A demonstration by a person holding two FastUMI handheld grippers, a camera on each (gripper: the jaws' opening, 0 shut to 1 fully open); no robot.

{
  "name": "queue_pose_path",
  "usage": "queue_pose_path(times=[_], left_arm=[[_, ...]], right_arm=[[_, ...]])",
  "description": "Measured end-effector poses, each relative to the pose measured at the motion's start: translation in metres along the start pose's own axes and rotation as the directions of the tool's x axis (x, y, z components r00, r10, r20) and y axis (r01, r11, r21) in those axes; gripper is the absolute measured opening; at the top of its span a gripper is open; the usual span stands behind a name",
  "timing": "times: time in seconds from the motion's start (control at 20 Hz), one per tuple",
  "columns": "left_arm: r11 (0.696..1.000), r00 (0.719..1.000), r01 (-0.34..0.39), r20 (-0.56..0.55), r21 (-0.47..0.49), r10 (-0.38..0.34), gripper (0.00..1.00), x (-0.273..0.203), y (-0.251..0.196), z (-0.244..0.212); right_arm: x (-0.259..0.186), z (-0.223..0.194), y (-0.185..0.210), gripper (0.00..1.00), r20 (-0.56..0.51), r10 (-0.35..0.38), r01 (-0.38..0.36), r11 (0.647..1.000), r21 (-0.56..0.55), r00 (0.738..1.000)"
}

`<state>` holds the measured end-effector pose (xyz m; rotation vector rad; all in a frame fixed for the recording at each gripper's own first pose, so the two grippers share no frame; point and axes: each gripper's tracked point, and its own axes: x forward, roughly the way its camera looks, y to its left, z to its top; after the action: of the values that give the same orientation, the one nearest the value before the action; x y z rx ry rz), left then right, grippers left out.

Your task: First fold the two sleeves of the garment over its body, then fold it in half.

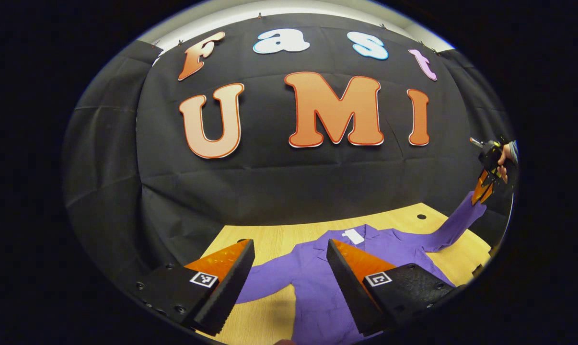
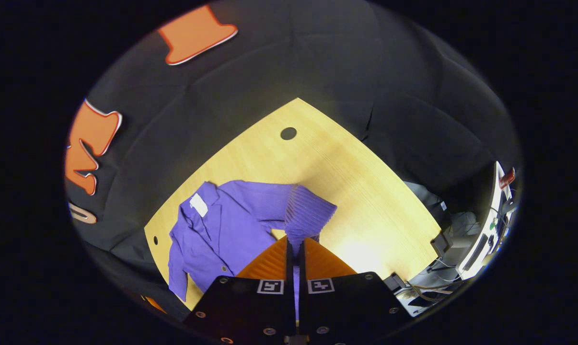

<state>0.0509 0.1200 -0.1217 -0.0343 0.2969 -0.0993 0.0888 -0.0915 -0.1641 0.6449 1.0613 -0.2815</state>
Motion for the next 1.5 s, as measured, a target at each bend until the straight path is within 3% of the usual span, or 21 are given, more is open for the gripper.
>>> queue_pose_path(times=[0.7,1.05,1.5], left_arm=[[0.999,0.998,0.038,-0.048,0.006,-0.038,0.95,0.013,0.038,-0.023],[0.999,0.998,0.042,-0.053,0.015,-0.042,0.95,0.02,0.062,-0.026],[0.999,0.998,-0.018,-0.064,0.039,0.021,0.95,0.028,0.115,-0.036]], right_arm=[[-0.061,-0.029,0.121,0.04,0.048,0.149,-0.143,0.984,-0.101,0.988],[-0.053,-0.053,0.193,0.04,0.03,0.21,-0.202,0.963,-0.178,0.977],[-0.016,-0.107,0.282,0.04,-0.071,0.271,-0.28,0.926,-0.251,0.96]])
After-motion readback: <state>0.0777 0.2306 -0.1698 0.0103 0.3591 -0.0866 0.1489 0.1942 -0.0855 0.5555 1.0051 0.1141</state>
